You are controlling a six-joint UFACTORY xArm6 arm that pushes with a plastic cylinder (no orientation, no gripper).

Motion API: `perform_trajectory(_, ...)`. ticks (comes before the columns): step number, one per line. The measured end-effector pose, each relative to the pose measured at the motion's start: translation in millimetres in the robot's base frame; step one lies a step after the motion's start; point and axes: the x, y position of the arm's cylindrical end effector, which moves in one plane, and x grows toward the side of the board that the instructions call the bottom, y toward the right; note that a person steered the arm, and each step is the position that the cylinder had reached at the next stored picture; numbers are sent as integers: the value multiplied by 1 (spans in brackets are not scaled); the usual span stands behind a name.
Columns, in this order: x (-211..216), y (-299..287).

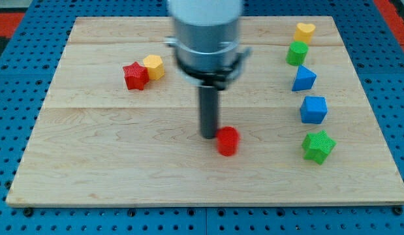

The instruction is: Keep red circle below green star

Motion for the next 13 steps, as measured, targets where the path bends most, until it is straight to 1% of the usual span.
perform_trajectory(1,17,53)
perform_trajectory(2,36,70)
perform_trajectory(3,38,43)
perform_trajectory(4,70,44)
perform_trajectory(5,80,117)
perform_trajectory(6,85,128)
perform_trajectory(7,114,111)
perform_trajectory(8,114,172)
perform_trajectory(9,101,249)
perform_trajectory(10,82,249)
perform_trajectory(11,69,227)
perform_trajectory(12,76,201)
perform_trajectory(13,88,196)
